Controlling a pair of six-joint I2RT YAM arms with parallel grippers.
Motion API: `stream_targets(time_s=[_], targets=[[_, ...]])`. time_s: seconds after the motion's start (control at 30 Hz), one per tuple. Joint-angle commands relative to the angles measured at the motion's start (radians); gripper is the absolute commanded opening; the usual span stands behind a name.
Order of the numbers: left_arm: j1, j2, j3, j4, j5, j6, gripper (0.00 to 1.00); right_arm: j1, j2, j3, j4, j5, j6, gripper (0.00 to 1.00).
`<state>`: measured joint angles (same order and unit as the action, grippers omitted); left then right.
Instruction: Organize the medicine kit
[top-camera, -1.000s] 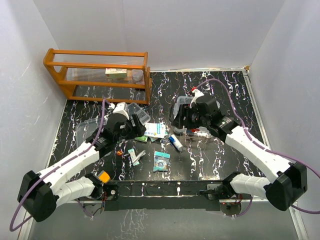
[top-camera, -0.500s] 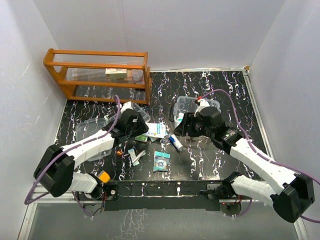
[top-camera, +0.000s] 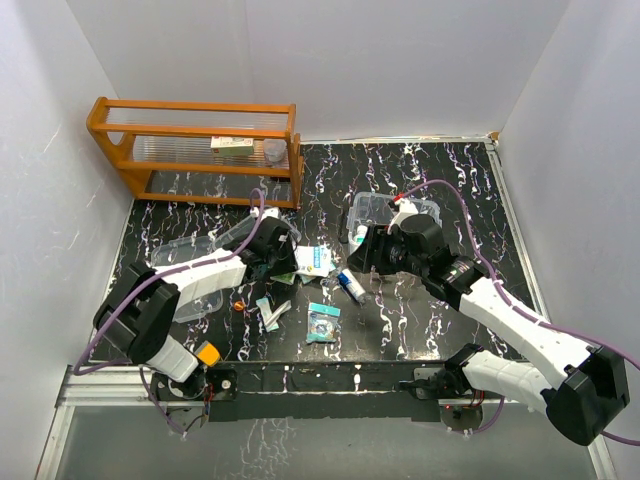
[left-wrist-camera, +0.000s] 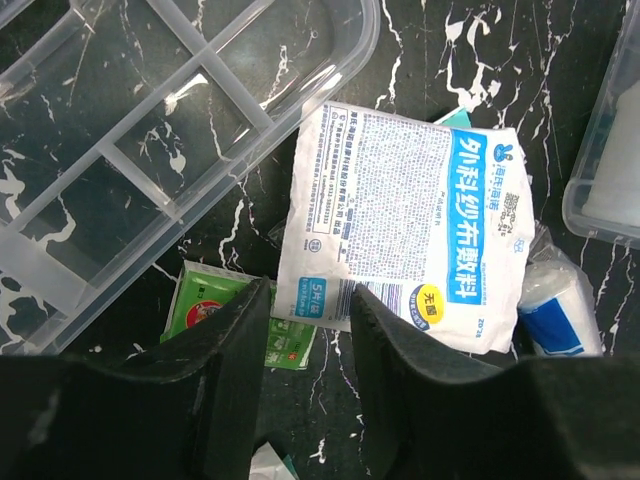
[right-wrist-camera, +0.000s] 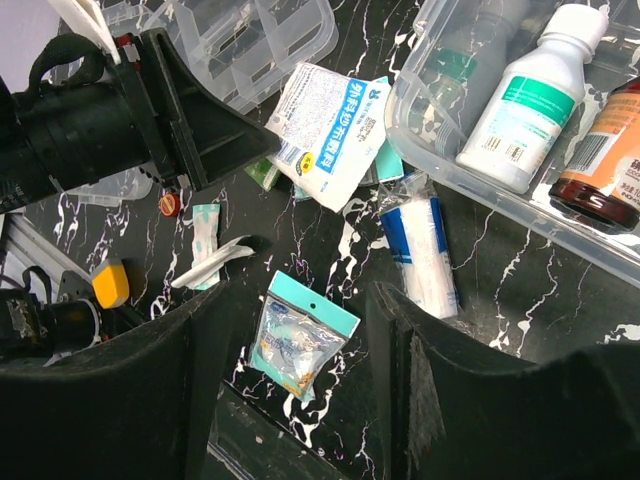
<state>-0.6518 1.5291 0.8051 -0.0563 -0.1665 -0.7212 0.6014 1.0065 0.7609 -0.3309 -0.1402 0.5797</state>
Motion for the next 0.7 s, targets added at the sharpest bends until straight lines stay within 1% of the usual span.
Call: stream_targets(time_s=[0.0,0.03,0.13,0.23,0.3,0.33,0.37,0.4,0.43,0.47,0.53,0.67], targets=[[0.008,0.001,0.013,0.028,0.018,0.001,0.32,0.004,-0.026,0.0,0.069,-0.012,0.012,0.52],[0.012,0.0,0.01,0.034,0.023,-0.001,0.28,0.005,-0.028,-0.001,0.07,-0.011,0.014,0.52],[0.023,0.0,0.003,0.032,0.038,-0.011,0.25,0.004,-0.033,-0.002,0.07,-0.008,0.022,0.52],[0.035,-0.012,-0.008,0.03,0.062,-0.027,0.17,0.004,-0.036,-0.002,0.072,-0.004,0.028,0.52],[0.043,-0.026,-0.022,0.04,0.079,-0.036,0.15,0.004,-0.036,-0.002,0.074,-0.005,0.032,0.52],[0.047,-0.031,-0.028,0.045,0.081,-0.04,0.16,0.004,-0.034,-0.003,0.076,-0.006,0.033,0.52],[0.052,-0.035,-0.033,0.045,0.083,-0.047,0.21,0.004,-0.032,-0.003,0.077,-0.008,0.036,0.52],[0.056,-0.036,-0.039,0.046,0.086,-0.054,0.3,0.005,-0.03,-0.003,0.079,-0.01,0.037,0.52],[0.062,-0.034,-0.045,0.049,0.092,-0.062,0.35,0.005,-0.029,-0.004,0.081,-0.013,0.04,0.52],[0.066,-0.031,-0.051,0.057,0.102,-0.068,0.38,0.005,-0.027,-0.005,0.083,-0.014,0.043,0.52],[0.077,-0.027,-0.066,0.085,0.129,-0.078,0.41,0.005,-0.024,-0.006,0.087,-0.017,0.048,0.52],[0.096,-0.013,-0.076,0.114,0.173,-0.092,0.41,0.004,-0.013,-0.007,0.099,-0.024,0.04,0.52]])
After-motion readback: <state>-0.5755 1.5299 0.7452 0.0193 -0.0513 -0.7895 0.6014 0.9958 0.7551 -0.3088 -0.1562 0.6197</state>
